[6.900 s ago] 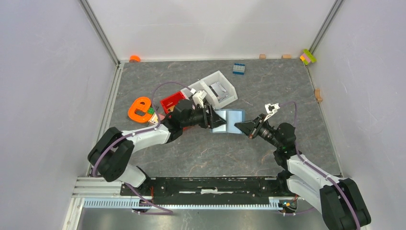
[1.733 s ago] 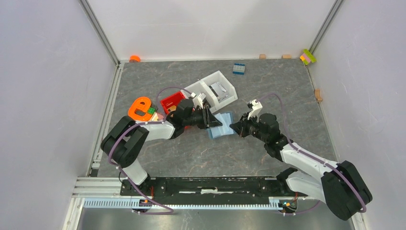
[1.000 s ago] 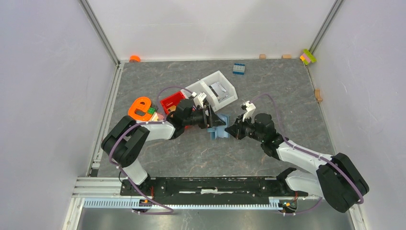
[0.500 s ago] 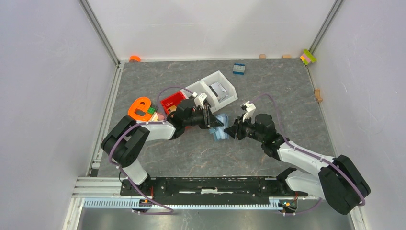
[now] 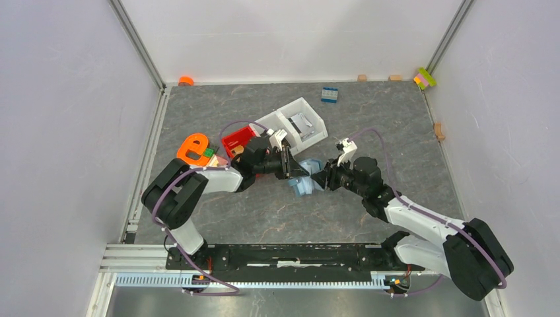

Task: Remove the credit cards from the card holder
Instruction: Remove the credit card from the card holder.

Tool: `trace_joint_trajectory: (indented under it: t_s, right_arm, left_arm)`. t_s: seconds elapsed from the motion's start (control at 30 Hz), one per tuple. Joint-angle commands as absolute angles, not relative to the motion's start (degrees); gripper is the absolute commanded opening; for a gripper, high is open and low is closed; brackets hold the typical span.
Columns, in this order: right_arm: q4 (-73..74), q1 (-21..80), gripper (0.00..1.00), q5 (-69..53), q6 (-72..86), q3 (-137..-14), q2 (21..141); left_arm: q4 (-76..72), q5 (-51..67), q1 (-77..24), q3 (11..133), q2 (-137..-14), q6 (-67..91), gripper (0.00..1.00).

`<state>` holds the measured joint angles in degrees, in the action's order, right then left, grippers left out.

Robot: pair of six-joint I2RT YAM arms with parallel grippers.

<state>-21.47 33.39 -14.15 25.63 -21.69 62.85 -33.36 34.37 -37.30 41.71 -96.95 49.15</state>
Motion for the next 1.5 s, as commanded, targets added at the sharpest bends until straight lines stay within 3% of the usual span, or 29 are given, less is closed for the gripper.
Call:
trace_joint_trajectory:
  t_s: [0.0, 0.23, 0.47, 0.63, 0.87, 1.07, 1.23, 1.47]
  right_arm:
    - [-21.66, 33.6, 0.33, -11.0, 25.27, -23.03, 60.83]
    - [-19.45, 33.15, 0.15, -8.83, 26.02, -23.56, 60.9]
    - [-19.94, 32.02, 0.11, -11.25, 27.96, -23.51, 62.4]
    - [-21.07, 31.46, 0.12, -14.22, 29.48, -23.56, 64.02]
    - [-22.57, 31.38, 0.13, -15.98, 30.22, -23.38, 64.86]
    - [-20.65, 31.14, 0.16, -13.18, 30.5, -23.63, 64.38]
    - [-20.48, 31.0, 0.18, -13.16, 31.0, -23.73, 64.42]
    - [-21.57, 31.03, 0.19, -13.25, 32.32, -23.86, 65.76]
  left_arm:
    - [-36.68, 36.82, -37.09, 44.14, -97.22, 51.24, 0.3]
    - [-36.64, 36.22, -36.93, 43.44, -96.24, 50.98, 0.64]
    - [-37.51, 36.12, -37.22, 42.83, -95.59, 50.58, 0.77]
    - [-34.55, 35.4, -38.52, 44.05, -95.55, 48.56, 0.93]
    - [-28.45, 33.34, -39.72, 46.42, -96.07, 45.61, 0.95]
    - [-22.87, 31.2, -39.74, 48.33, -96.83, 43.87, 0.81]
    - [-22.23, 30.85, -39.77, 48.43, -96.99, 43.85, 0.92]
    - [-21.89, 31.78, -41.43, 49.63, -97.74, 42.97, 0.94]
